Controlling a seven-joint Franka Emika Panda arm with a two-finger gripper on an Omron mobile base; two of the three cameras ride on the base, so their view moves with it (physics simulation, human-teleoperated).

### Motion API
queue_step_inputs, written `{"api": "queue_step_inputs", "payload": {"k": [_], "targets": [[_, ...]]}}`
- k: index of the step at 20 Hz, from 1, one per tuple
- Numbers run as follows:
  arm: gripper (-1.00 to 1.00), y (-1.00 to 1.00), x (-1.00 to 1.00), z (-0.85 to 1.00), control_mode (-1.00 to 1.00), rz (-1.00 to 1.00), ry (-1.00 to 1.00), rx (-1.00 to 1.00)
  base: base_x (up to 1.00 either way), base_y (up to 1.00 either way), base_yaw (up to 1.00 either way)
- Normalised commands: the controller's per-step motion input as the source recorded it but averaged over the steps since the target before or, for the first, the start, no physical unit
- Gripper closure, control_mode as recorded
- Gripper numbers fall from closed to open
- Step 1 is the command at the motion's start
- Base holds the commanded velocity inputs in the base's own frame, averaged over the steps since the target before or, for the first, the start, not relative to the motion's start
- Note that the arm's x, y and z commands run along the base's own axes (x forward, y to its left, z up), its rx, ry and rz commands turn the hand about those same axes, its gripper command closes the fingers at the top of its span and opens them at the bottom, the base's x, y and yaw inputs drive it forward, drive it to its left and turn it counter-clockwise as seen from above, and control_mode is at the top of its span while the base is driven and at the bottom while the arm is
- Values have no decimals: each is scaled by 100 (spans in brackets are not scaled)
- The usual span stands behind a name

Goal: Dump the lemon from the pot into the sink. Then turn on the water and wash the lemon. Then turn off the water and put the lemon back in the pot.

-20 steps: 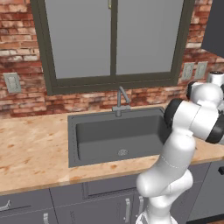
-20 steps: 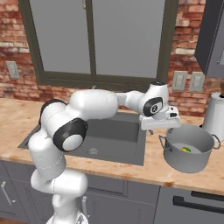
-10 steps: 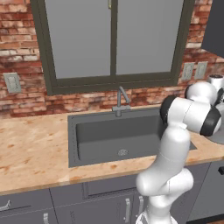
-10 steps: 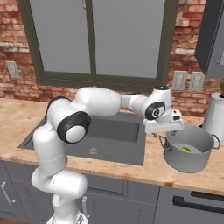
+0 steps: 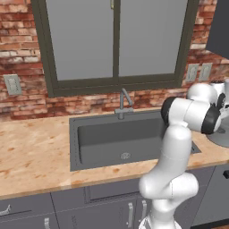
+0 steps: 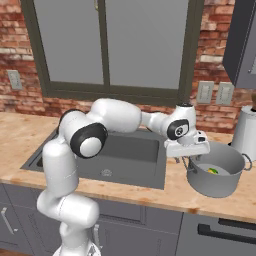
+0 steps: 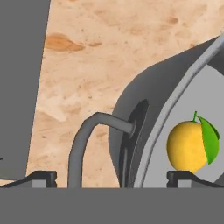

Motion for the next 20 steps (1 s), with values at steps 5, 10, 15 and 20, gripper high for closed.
{"api": "queue_step_inputs", "payload": {"k": [5,10,15,20], "targets": [[-100,0,2,-31,-100,3,11,0,0,0,0],[-100,-1,3,-33,-100,6,8,0,0,0,0],[100,0,0,-37,-100,9,11,0,0,0,0],[100,0,1,-42,-100,12,11,0,0,0,0]]}}
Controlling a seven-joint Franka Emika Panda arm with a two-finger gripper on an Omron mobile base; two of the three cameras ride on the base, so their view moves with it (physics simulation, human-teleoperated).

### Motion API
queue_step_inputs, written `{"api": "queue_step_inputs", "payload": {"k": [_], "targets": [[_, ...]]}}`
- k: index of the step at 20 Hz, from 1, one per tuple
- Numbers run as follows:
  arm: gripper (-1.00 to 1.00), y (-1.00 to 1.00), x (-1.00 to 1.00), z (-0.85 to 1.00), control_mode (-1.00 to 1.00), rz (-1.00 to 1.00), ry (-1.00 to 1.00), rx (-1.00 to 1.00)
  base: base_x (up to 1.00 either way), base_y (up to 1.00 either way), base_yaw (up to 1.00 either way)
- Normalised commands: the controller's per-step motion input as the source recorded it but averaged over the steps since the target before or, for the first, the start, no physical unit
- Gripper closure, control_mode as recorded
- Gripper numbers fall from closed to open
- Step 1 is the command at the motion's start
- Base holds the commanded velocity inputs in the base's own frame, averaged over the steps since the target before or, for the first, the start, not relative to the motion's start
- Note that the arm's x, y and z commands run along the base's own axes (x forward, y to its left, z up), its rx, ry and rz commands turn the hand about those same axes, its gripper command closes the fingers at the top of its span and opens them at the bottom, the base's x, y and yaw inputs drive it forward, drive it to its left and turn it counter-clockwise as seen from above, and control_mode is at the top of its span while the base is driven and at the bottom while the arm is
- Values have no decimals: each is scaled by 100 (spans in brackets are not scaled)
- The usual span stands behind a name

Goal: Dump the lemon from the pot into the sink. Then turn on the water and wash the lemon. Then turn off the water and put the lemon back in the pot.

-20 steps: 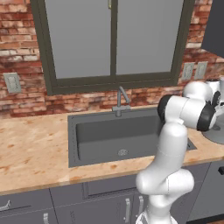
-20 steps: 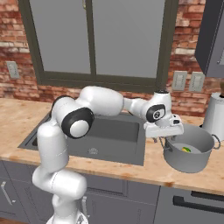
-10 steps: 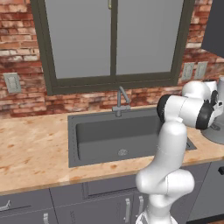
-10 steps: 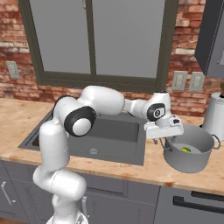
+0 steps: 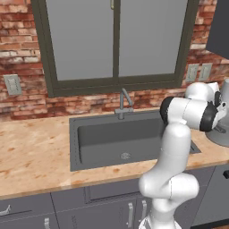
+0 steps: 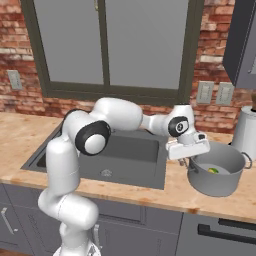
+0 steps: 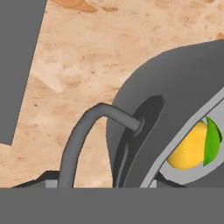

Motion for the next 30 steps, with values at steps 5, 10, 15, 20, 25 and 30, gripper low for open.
{"api": "queue_step_inputs", "payload": {"k": [5,10,15,20,25,30], "targets": [[100,0,3,-46,-100,17,7,3,0,0,0],[100,0,-1,-24,-100,19,3,8,0,0,0],[100,26,-21,32,-100,20,-2,19,0,0,0],[100,81,-9,55,-100,17,0,18,0,0,0],[100,99,-1,50,-100,14,0,11,0,0,0],[100,100,-1,42,-100,10,-1,4,0,0,0]]}}
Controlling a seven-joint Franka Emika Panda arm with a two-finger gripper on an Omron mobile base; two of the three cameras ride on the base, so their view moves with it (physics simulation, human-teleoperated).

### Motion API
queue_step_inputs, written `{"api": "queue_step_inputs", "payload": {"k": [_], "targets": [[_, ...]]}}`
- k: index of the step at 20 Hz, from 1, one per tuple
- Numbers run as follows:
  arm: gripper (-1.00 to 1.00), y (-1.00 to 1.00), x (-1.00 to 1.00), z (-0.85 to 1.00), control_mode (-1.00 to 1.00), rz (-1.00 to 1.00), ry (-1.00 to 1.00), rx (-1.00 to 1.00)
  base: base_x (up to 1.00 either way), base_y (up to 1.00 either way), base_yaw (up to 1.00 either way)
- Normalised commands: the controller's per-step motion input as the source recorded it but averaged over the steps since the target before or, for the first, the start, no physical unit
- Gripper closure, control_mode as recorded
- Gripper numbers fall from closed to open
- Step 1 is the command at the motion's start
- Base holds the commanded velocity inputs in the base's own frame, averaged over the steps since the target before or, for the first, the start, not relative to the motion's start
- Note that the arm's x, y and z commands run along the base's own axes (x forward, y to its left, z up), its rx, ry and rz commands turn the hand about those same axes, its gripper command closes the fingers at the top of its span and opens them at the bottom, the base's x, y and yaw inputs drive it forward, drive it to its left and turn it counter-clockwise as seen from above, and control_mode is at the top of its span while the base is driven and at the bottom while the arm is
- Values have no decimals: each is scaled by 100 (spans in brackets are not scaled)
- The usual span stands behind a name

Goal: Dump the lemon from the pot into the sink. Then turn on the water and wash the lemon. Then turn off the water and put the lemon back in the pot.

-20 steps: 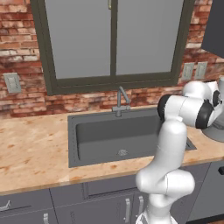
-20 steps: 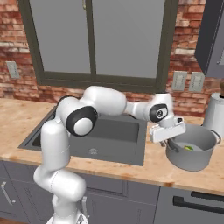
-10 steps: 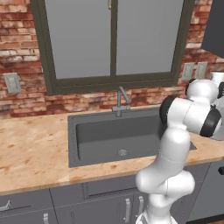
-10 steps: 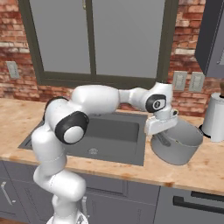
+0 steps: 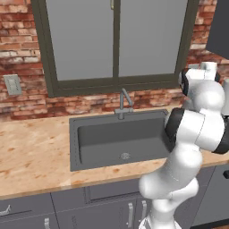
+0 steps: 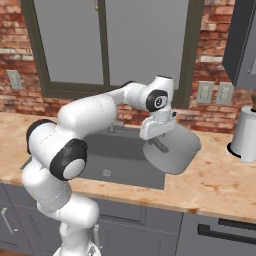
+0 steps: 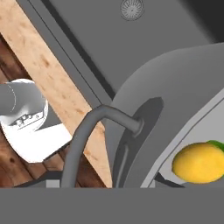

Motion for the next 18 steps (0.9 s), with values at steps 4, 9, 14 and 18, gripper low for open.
{"api": "queue_step_inputs", "payload": {"k": [4,9,14,18], "targets": [[100,93,-9,44,-100,5,-7,2,0,0,0],[100,88,-1,39,-100,3,-3,2,0,0,0],[100,82,-7,34,-100,0,0,2,0,0,0],[100,86,-21,22,-100,0,1,0,0,0,0]]}}
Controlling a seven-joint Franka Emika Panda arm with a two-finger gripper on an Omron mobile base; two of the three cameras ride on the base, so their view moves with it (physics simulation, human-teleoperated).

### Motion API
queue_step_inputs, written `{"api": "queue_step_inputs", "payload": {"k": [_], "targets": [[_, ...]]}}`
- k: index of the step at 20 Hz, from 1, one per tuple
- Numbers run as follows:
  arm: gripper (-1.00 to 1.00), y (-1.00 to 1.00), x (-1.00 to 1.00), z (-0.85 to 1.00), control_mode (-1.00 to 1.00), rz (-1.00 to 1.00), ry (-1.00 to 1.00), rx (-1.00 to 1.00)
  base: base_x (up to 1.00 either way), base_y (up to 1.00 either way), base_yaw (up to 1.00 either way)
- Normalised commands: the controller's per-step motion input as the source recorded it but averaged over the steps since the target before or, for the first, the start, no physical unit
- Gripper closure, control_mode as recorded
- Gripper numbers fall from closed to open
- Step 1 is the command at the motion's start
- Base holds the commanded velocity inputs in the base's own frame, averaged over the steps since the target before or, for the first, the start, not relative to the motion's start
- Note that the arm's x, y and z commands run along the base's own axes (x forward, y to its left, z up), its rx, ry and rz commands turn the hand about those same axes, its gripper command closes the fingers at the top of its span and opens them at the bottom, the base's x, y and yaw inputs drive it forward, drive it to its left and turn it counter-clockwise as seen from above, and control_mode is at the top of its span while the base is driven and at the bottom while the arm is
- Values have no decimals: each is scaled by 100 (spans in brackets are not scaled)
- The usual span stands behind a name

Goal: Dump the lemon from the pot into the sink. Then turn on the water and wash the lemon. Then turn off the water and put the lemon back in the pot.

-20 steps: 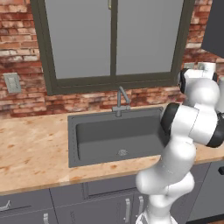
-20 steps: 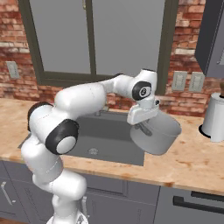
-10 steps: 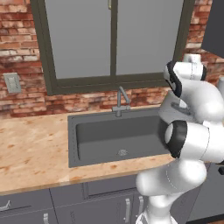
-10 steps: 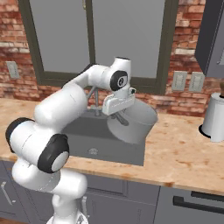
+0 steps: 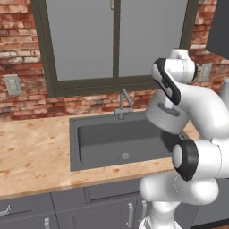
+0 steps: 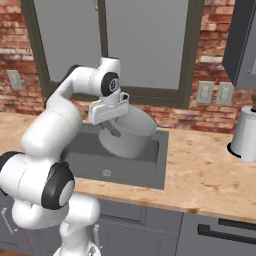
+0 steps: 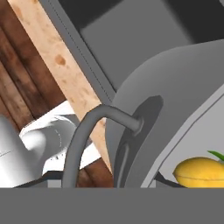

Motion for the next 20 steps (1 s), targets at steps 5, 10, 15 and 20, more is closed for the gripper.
{"api": "queue_step_inputs", "payload": {"k": [5,10,15,20], "targets": [[100,91,-26,4,-100,0,7,1,0,0,0],[100,91,-37,0,-100,0,8,0,0,0,0],[100,84,-36,0,-100,0,9,3,0,0,0],[100,84,-33,0,-100,0,8,5,0,0,0]]}}
